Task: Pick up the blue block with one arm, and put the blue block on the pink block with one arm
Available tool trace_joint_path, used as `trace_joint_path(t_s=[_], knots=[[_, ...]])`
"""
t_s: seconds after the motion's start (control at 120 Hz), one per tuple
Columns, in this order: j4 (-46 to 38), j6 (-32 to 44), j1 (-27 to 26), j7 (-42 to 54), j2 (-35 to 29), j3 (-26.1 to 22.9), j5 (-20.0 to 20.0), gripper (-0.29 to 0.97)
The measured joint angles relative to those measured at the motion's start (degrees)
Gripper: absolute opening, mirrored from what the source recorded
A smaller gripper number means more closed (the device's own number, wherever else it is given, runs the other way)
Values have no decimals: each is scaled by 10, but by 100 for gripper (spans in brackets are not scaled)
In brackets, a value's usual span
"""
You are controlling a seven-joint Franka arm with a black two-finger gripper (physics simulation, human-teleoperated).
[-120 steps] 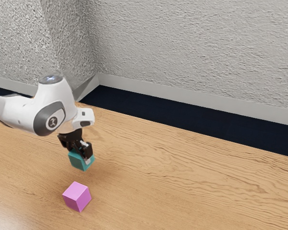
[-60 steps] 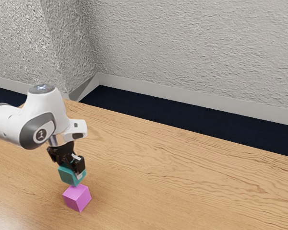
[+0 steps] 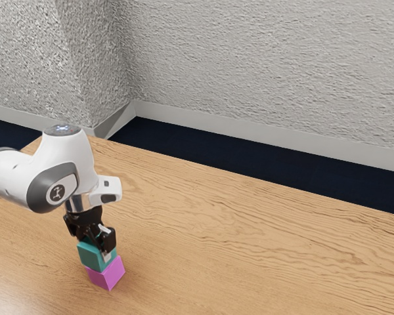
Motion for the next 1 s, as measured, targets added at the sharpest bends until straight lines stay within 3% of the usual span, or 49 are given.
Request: trace_joint_path(t_s=[0.383,0.658,0.85,1.0], knots=[[0,-2,-2,-3,1,0,-3,32],[0,-3,-3,3,3,0,-17,57],[1,-7,-3,6,-9,0,-19,63],[7,-22,-4,9,-54,-1,-20,66]])
